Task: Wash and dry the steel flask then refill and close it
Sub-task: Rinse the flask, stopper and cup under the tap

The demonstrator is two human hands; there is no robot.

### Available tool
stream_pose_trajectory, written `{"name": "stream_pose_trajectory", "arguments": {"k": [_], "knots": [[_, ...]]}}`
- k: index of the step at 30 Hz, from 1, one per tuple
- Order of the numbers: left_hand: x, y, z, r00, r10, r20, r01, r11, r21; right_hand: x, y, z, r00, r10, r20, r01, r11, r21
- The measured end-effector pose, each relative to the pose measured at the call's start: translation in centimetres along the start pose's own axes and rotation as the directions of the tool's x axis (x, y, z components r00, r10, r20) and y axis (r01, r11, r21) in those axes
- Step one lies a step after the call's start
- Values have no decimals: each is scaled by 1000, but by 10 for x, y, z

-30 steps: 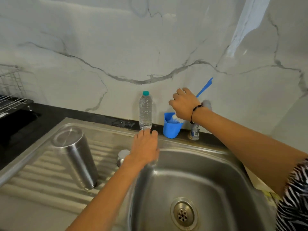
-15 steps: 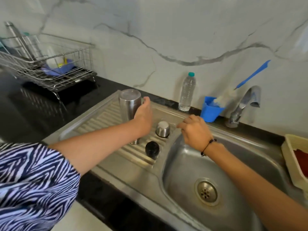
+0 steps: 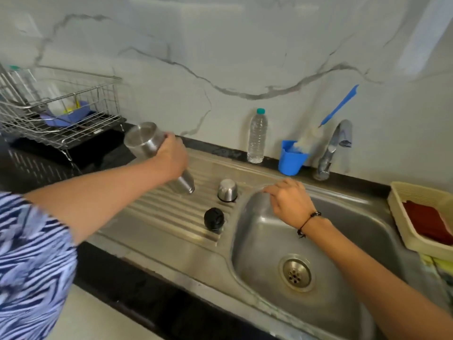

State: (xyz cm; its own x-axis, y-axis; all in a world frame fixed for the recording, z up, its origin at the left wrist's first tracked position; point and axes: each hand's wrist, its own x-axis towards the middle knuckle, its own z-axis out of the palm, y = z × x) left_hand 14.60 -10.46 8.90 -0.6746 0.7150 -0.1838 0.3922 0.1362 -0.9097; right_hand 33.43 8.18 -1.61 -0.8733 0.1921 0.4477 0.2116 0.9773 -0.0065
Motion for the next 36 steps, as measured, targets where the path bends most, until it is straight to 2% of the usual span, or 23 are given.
{"name": "stream_pose_trajectory", "arguments": {"k": [3,5,6,8,11,13,15,17,20,22,25,27,30,32,36], "knots": [[-8,-26,-22,995,-69,-69,46,953,-298,8,13,-7,995,102,19,-103,995,8],[-9,-30,-38,987,-91,-133,6,844,-537,12,26,-10,979,190,74,-192,981,16],[-9,-25,-47,978,-111,-179,-34,754,-656,14,33,-11,967,233,107,-237,971,25],[-6,-4,-64,955,-166,-244,-122,530,-839,16,50,-16,935,317,160,-329,943,52],[5,42,-89,962,-195,-191,-172,113,-979,14,76,-22,876,447,182,-470,875,117],[13,75,-105,977,-163,-134,-168,-214,-962,11,95,-23,811,548,206,-580,799,157],[16,104,-119,990,-105,-94,-134,-498,-857,10,111,-19,750,627,212,-661,727,187],[22,132,-132,996,-57,-63,-85,-658,-748,12,128,-13,689,698,195,-724,652,226],[28,165,-145,1000,15,-20,-1,-782,-624,21,151,-4,578,790,204,-808,520,276],[33,184,-151,997,71,-19,48,-825,-564,31,166,7,540,810,226,-834,479,275],[42,205,-152,992,124,-6,100,-826,-555,42,177,28,565,785,252,-823,517,234],[51,216,-152,990,141,14,124,-812,-571,42,182,42,577,793,195,-812,533,236],[60,229,-153,984,177,26,161,-810,-564,37,189,57,640,762,102,-758,604,244],[66,239,-155,980,196,37,184,-816,-548,39,197,65,680,727,99,-725,647,236],[71,252,-157,974,219,60,216,-813,-540,43,206,71,710,696,107,-702,684,198]]}}
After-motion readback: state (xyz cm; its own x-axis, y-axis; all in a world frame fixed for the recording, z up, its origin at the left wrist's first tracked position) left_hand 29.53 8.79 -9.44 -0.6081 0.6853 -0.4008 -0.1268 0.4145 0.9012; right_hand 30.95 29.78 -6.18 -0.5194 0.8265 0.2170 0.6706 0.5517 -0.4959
